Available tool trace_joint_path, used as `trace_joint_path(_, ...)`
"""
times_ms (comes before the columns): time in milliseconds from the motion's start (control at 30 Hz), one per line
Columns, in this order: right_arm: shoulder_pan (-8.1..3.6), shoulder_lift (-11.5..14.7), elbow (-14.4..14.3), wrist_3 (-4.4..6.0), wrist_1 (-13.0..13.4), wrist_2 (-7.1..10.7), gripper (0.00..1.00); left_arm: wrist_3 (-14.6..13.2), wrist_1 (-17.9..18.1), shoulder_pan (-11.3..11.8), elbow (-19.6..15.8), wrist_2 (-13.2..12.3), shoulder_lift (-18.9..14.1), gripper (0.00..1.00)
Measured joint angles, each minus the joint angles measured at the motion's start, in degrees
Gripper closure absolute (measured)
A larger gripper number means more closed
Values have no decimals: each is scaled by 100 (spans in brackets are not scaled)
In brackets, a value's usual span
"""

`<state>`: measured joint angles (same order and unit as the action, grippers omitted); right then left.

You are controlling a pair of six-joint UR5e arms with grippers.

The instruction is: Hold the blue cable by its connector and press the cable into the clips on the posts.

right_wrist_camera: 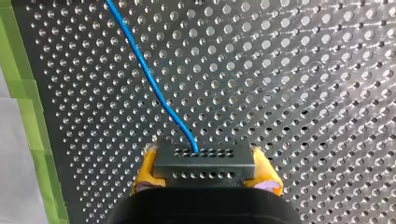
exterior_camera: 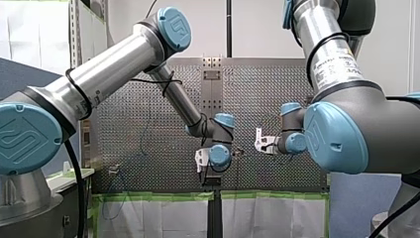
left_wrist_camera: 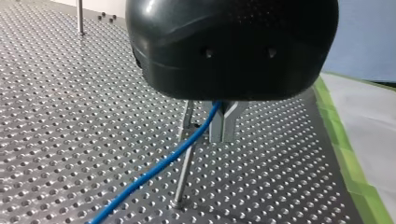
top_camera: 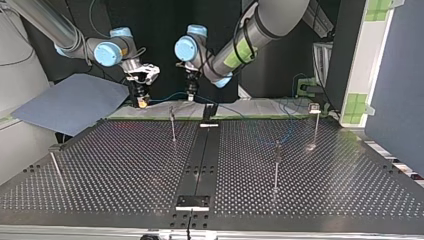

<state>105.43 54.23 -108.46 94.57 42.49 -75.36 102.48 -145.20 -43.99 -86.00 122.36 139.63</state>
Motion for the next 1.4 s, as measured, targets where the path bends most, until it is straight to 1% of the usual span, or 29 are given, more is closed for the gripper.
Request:
trace_joint_path(133,-31,2,15,70,4,75,100,32,-136,-16,201,5,46,100)
trace_joint_path(300,-84,0,50,131,5,157,100,73,-354,-33,428,19,73,100)
trace_joint_path(467,-162,-3,91,236,15,184,100,121,-399,-48,475,-4,75,100)
trace_joint_path(667,-260,-3,155,294,11,254,100,170,-341,-53,479,-37,75,100)
trace_joint_path(767,-302,-2,186,305,4,299,100,186,-307,-53,479,-93,80,100)
trace_joint_path(933,-338,-2,228,315,0,359,100,210,-259,-51,480,-288,99,100)
trace_joint_path(1033,-353,-4,265,317,0,384,100,217,-258,-28,481,-421,188,100)
trace_joint_path(1200,-365,-18,327,318,-1,408,100,222,-194,35,498,-527,325,100)
trace_joint_path(1400,-377,-167,399,318,3,422,100,235,-173,117,600,-613,346,100)
